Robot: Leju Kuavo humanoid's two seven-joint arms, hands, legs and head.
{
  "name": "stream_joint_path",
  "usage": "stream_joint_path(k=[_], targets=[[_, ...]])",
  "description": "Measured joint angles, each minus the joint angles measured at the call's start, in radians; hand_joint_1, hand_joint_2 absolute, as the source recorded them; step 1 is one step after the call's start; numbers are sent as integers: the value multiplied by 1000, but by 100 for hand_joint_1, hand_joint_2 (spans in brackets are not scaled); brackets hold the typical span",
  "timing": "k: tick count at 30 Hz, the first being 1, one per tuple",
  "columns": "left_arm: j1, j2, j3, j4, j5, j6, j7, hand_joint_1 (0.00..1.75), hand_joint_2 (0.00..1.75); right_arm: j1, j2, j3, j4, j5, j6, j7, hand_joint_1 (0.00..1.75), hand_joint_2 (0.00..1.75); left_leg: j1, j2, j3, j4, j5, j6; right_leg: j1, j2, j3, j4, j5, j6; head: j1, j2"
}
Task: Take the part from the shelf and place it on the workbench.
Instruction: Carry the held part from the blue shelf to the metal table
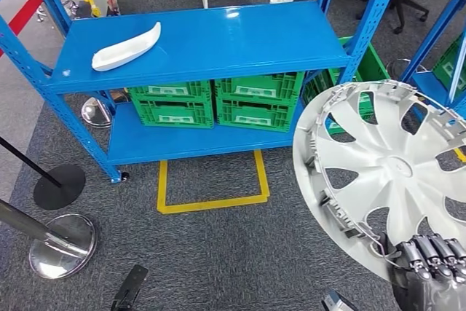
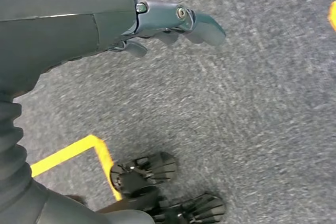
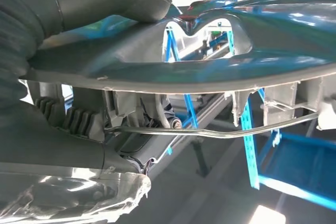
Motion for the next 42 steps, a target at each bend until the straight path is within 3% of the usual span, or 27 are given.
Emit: stream_joint_path(k=[2,3,4,5,7,8,9,10,12,14,16,18,19,22,23,24,26,28,29,31,33,34,36,38,39,40,42], targets=[[0,-1,-1,0,-2,0,1,0,175,4,1,-1,-4,-2,0,3,175,175,-3,9,-7,-17,10,9,-3,8,-11,-7,22,12,-1,0],[1,-1,-1,0,-3,-1,2,0,175,7,2,-1,-5,-3,0,5,175,175,-3,18,-16,-18,21,16,-6,3,-19,-4,17,17,-2,0],[2,0,-2,0,-4,-1,3,0,175,10,2,-1,-6,-4,0,6,175,175,-2,26,-27,-19,33,24,-7,-8,-31,15,-11,22,-1,0],[3,0,-2,0,-6,-1,4,0,175,13,2,-1,-7,-3,0,9,175,175,1,36,-41,-20,45,29,-8,-22,-46,54,-59,26,0,0],[4,1,-4,0,-10,-1,6,0,175,18,2,-1,-10,-3,0,14,175,175,0,51,-69,-19,70,33,-11,-44,-79,185,-167,35,4,0],[4,1,-5,0,-12,-1,6,0,175,20,2,-1,-12,-4,0,16,175,175,1,60,-86,-18,83,32,-13,-47,-86,249,-194,40,5,0],[5,1,-6,0,-14,-1,7,0,175,24,2,-1,-16,-4,0,19,175,175,1,70,-102,-17,96,30,-14,-48,-81,291,-192,44,5,0],[7,1,-6,0,-16,-1,7,0,175,28,2,-1,-19,-5,0,21,175,175,2,80,-120,-16,108,27,-15,-50,-61,301,-168,48,5,0],[8,1,-7,0,-20,-1,7,0,175,35,2,-1,-26,-5,0,28,175,175,5,96,-152,-8,129,17,-19,-64,32,217,-117,57,4,0],[8,1,-9,0,-23,0,7,0,175,40,2,-1,-33,-4,0,33,175,175,4,107,-173,6,144,5,-19,-87,150,66,-136,58,5,0],[9,2,-11,0,-23,1,7,0,175,47,2,-1,-40,-3,0,37,175,175,4,117,-181,13,160,-6,-13,-93,193,-10,-168,42,6,0],[10,3,-12,0,-24,1,8,0,175,54,3,-3,-46,-4,0,39,175,175,8,119,-185,16,163,-17,-12,-83,171,-6,-158,18,7,0],[11,3,-13,0,-24,1,9,0,175,57,3,-3,-48,-4,0,40,175,175,10,109,-191,30,139,-23,-12,-78,159,-4,-148,7,6,0],[15,3,-13,0,-25,1,10,0,175,58,5,-2,-52,-4,0,41,175,175,12,62,-228,184,-17,-33,-11,-57,119,-4,-108,-14,2,0],[16,3,-13,0,-25,1,10,0,175,59,5,-2,-53,-3,0,41,175,175,12,56,-239,249,-51,-33,-10,-49,103,-3,-93,-16,2,0],[16,3,-13,0,-26,1,10,0,175,60,5,-3,-53,-3,0,43,175,175,11,53,-241,295,-62,-31,-7,-41,87,-1,-80,-17,2,0],[15,3,-14,0,-29,1,11,0,175,61,5,-3,-54,-3,0,47,175,175,9,49,-199,286,-23,-22,-4,-23,54,2,-55,-15,2,0],[14,5,-14,0,-32,1,11,0,175,65,5,-3,-58,-2,0,51,175,175,5,23,-99,156,16,-7,-2,-8,27,6,-33,-10,2,0],[12,5,-14,0,-34,1,12,0,175,66,5,-3,-61,-2,0,53,175,175,4,7,-50,82,16,-1,-1,-2,16,7,-22,-7,2,0],[10,6,-15,0,-38,2,12,0,175,69,5,-3,-68,-2,0,57,175,175,0,-13,-2,-3,5,5,-2,9,0,5,2,3,3,0],[11,2,-15,0,-43,1,15,0,175,76,5,-3,-76,0,0,63,175,175,0,1,-14,-14,18,10,-4,17,-12,0,19,16,3,0],[13,1,-15,0,-45,1,17,0,175,81,5,-3,-80,2,0,67,175,175,1,11,-23,-15,28,16,-4,9,-21,8,5,21,4,0],[15,0,-15,0,-49,1,19,0,175,89,5,-2,-86,4,0,74,175,175,4,32,-43,-17,48,26,-5,-23,-49,85,-79,31,7,0],[17,-1,-15,0,-53,1,20,0,175,92,5,-2,-89,6,0,78,175,175,4,52,-66,-16,68,30,-8,-44,-78,220,-172,41,9,0],[18,-2,-15,0,-54,1,20,0,175,94,5,-2,-89,6,0,80,175,175,4,63,-79,-15,78,29,-9,-47,-81,273,-186,45,10,0],[18,-2,-15,0,-55,1,21,0,175,97,5,-2,-91,5,0,81,175,175,4,74,-93,-14,87,28,-10,-49,-71,297,-177,48,10,0],[18,-3,-15,0,-56,0,22,0,175,100,5,-3,-95,4,0,83,175,175,5,95,-120,-9,105,22,-14,-58,1,238,-124,53,10,0]])
